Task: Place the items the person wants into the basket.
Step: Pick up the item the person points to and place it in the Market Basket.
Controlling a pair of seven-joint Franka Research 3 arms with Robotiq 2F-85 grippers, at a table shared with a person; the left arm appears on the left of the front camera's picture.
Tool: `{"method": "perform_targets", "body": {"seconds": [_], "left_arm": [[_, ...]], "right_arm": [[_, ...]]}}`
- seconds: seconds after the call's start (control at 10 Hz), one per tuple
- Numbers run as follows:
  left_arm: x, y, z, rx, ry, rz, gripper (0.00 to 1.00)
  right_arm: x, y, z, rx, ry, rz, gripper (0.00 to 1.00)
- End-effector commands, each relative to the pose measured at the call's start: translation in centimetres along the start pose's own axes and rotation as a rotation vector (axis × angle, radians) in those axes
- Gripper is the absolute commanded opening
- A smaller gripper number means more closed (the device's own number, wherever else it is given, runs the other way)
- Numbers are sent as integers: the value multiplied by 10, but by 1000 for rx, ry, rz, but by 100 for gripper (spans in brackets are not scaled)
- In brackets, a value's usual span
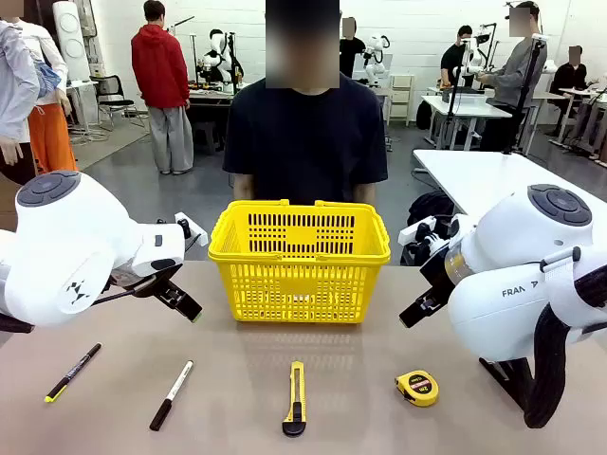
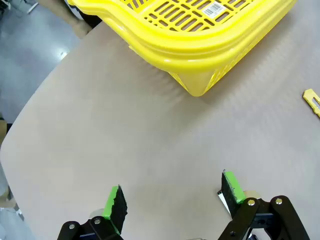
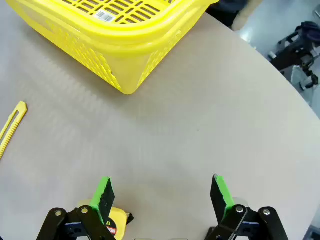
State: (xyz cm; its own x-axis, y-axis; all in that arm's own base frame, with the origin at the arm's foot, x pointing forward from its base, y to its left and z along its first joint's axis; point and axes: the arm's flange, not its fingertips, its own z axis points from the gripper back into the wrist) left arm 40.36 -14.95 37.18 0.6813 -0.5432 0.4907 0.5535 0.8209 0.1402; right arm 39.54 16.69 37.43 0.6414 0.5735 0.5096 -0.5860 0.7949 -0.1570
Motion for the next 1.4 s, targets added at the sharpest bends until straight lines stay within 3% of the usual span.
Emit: {"method": "perform_targets", "body": {"seconds": [0.0,1.3], "left_arm": [[0,0,0,0,0,0,100],[0,0,0,0,0,0,100]], "right_arm": [[0,0,0,0,0,0,100],[0,0,0,0,0,0,100]]}}
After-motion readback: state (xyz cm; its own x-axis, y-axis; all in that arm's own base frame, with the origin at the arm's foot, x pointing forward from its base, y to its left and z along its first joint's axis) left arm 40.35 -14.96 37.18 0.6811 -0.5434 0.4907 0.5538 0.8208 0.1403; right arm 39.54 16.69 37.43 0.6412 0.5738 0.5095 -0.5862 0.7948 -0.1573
